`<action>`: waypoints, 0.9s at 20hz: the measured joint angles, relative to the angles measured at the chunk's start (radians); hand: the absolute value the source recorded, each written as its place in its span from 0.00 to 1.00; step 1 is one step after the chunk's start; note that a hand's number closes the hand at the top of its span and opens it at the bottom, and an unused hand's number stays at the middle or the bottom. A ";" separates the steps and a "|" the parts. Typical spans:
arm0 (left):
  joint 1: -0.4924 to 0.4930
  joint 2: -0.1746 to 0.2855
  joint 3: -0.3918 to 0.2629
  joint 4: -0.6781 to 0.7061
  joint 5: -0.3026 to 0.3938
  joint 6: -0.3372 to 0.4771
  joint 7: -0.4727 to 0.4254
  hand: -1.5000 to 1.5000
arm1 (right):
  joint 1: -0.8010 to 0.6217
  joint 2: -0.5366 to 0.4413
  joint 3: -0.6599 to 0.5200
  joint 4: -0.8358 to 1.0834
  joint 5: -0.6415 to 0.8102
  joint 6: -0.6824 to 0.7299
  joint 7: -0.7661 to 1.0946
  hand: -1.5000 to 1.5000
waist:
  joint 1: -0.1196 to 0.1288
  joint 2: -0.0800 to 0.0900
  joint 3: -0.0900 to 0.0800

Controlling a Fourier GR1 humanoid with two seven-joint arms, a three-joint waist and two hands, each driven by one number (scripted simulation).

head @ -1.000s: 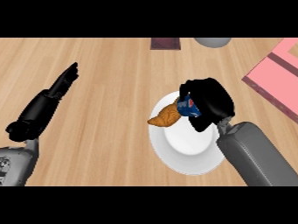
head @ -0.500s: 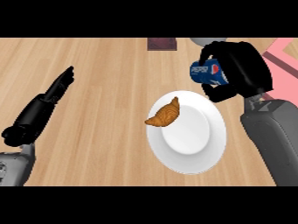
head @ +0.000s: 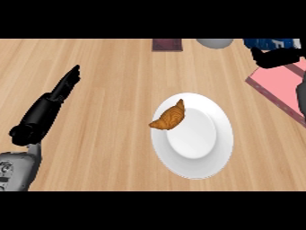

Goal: Pick the can from the plate and place it in the cardboard box

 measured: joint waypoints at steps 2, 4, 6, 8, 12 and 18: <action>-0.005 -0.005 0.001 -0.004 0.000 -0.003 0.009 0.50 | -0.032 -0.021 -0.039 0.064 -0.004 -0.015 -0.004 1.00 | 0.003 0.000 0.000; 0.007 -0.012 -0.006 -0.018 -0.011 -0.001 0.010 0.50 | -0.057 -0.067 -0.079 0.143 -0.010 -0.026 -0.043 1.00 | 0.007 0.001 0.000; 0.000 -0.006 0.001 -0.028 -0.005 -0.011 0.023 0.50 | -0.066 -0.107 -0.094 0.222 0.007 -0.043 -0.084 1.00 | 0.010 0.002 0.000; -0.002 -0.002 0.008 -0.019 -0.005 -0.019 0.017 0.50 | -0.087 -0.153 -0.103 0.307 0.016 -0.025 -0.119 1.00 | 0.013 0.003 0.000; 0.012 -0.002 0.013 -0.013 -0.006 -0.025 -0.008 0.50 | -0.103 -0.227 -0.111 0.467 0.017 0.058 -0.179 1.00 | 0.019 0.006 0.000; -0.002 -0.014 0.007 -0.006 -0.014 -0.030 -0.003 0.50 | -0.139 -0.324 -0.111 0.703 0.022 0.179 -0.300 1.00 | 0.027 0.010 0.001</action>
